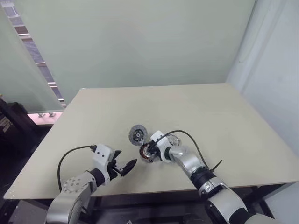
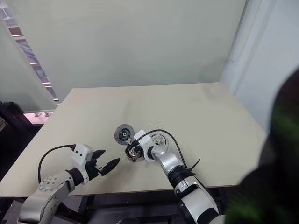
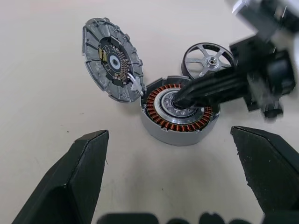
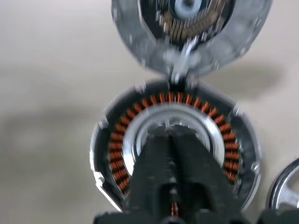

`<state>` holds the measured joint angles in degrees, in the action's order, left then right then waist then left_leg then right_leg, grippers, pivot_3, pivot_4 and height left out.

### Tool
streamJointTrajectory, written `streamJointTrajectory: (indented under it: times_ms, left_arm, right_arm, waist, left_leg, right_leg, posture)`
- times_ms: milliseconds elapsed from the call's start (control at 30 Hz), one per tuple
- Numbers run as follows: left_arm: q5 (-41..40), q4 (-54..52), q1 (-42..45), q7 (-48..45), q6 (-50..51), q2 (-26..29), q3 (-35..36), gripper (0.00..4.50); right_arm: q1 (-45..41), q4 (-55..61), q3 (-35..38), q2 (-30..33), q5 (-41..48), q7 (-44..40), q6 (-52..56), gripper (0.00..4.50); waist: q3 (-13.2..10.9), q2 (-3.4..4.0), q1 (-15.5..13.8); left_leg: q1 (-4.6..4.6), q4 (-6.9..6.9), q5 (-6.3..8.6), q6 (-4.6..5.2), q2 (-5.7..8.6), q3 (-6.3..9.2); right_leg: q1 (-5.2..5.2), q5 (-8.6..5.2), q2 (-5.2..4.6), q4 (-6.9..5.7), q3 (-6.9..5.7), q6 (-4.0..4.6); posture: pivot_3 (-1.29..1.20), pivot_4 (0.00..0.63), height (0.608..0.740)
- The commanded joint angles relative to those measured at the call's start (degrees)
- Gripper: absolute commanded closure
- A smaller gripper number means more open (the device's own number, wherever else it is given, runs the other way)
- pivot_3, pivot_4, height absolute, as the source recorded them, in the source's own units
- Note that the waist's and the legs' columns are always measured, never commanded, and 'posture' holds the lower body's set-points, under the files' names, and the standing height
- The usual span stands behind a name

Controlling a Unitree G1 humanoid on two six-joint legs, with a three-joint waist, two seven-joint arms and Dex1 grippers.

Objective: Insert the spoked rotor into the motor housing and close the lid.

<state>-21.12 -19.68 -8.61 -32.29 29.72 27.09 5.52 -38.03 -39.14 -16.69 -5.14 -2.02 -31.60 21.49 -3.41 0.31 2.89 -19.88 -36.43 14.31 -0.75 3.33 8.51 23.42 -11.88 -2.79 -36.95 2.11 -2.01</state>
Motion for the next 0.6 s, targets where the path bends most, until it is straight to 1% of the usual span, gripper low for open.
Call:
streamJointTrajectory:
  times_ms: [33,100,133,167,267,333,467,600]
  left_arm:
    - [0.2,-0.5,0.6,0.0,-1.5,0.2,0.6,0.0]
    - [0.2,-0.2,0.8,0.0,-1.6,0.1,0.4,0.0]
    - [0.3,0.0,0.9,-0.1,-1.8,-0.1,0.2,0.0]
    - [0.3,0.2,1.1,-0.1,-2.0,-0.2,0.1,0.0]
    - [0.3,0.9,1.6,-0.3,-2.4,-0.4,-0.3,0.0]
    - [0.4,1.4,1.9,-0.4,-2.7,-0.5,-0.5,0.0]
    - [0.6,2.3,2.5,-0.6,-3.3,-0.7,-0.9,0.0]
    - [0.6,3.1,3.1,-0.8,-3.7,-0.9,-1.4,0.0]
  right_arm:
    - [-1.7,10.9,4.2,0.4,4.2,-0.8,4.3,3.25]
    - [-1.6,14.1,5.6,1.0,5.3,-0.3,6.9,2.5]
    - [-1.8,15.9,6.8,1.8,5.9,0.1,8.7,2.2]
    - [-1.9,17.7,7.7,2.7,6.4,0.3,10.9,1.77]
    - [-1.7,22.5,10.3,5.6,8.0,0.7,15.8,0.69]
    - [-1.3,24.5,11.8,7.4,8.8,1.4,18.5,0.04]
    - [-0.5,25.3,15.9,10.0,10.7,3.5,21.1,0.04]
    - [0.2,24.3,21.3,10.3,13.7,7.0,25.4,0.04]
  waist:
    - [0.0,0.0,0.0]
    - [0.0,-0.01,0.0]
    - [0.0,0.0,0.0]
    - [0.0,0.0,0.0]
    - [0.0,0.0,-0.1]
    - [0.0,-0.01,0.0]
    - [0.0,-0.01,0.0]
    - [0.0,-0.01,0.0]
  left_leg:
    - [0.01,0.01,0.0,0.0,0.0,0.0]
    - [0.0,0.02,0.0,0.0,0.0,0.02]
    - [0.01,0.03,0.0,0.0,0.0,0.02]
    - [0.01,0.04,0.0,0.0,0.0,0.02]
    - [-0.03,0.03,0.0,0.0,0.02,0.02]
    - [-0.05,0.03,0.0,0.0,0.03,0.0]
    - [-0.05,0.06,0.0,0.0,0.01,-0.02]
    - [-0.04,0.12,0.0,0.0,0.0,-0.05]
  right_leg:
    - [-0.01,0.0,0.0,0.0,0.0,0.0]
    - [0.0,0.0,0.0,0.0,0.0,0.0]
    - [-0.01,0.0,0.0,0.0,-0.01,0.0]
    - [-0.01,0.0,0.0,0.01,-0.01,0.0]
    - [0.0,0.0,-0.02,0.02,-0.01,0.0]
    - [0.0,0.0,-0.03,0.05,0.0,0.0]
    - [0.02,0.0,-0.03,0.04,-0.01,0.0]
    - [0.04,0.0,-0.03,0.05,0.01,0.0]
  posture:
    - [0.0,0.0,0.74]
    - [0.0,0.0,0.74]
    - [0.0,0.0,0.74]
    - [0.0,0.0,0.74]
    - [0.0,0.0,0.74]
    - [0.0,0.0,0.74]
    - [0.0,0.0,0.74]
    - [0.0,0.0,0.74]
